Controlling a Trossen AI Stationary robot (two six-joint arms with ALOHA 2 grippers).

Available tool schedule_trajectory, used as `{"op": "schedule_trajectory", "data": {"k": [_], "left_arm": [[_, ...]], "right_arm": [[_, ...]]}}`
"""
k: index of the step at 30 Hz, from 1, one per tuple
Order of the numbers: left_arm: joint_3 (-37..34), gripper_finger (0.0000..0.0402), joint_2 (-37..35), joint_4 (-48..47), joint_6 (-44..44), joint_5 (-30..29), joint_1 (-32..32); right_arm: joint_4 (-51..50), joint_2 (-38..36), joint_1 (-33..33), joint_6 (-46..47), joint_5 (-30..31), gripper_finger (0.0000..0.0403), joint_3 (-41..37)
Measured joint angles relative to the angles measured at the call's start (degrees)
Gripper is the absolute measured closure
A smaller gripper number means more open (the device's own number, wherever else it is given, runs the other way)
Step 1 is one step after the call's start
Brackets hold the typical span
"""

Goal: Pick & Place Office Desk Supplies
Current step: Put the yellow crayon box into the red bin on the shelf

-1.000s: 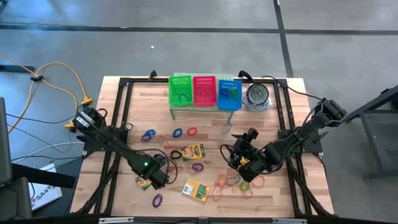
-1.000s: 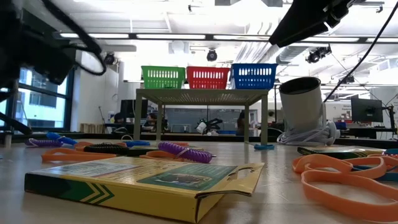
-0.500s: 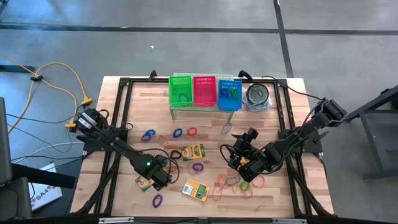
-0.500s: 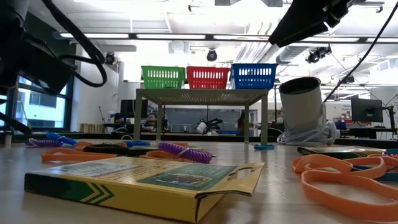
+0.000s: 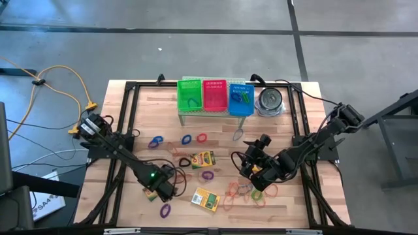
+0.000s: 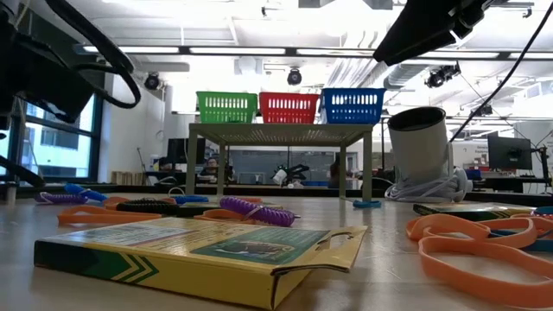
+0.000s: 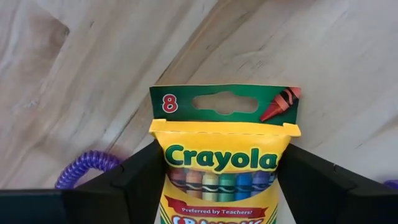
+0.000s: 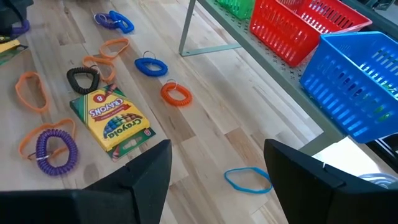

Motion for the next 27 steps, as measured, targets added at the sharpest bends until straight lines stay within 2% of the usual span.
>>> {"op": "schedule_trajectory", "data": {"k": [10, 15, 22, 27], "left_arm": [[1.24, 0.0145, -9.99, 0.61, 2.51, -14.14, -0.25], [2.89, 0.0145, -15.90, 7.63, 11.73, -19.64, 2.17], [3.04, 0.0145, -21.25, 29.33, 33.64, -17.02, 11.07], [3.83, 0.0145, -22.50, 39.84, 44.80, -9.60, 20.64]], "right_arm": [[0.22, 0.00, 0.00, -0.98, -0.01, 0.0158, 0.00], [0.22, 0.00, 0.00, -0.98, -0.01, 0.0158, 0.00], [0.25, 0.00, 0.00, -0.98, -0.01, 0.0158, 0.00], [0.64, 0.00, 0.00, -1.01, -1.22, 0.0158, 0.00]]}}
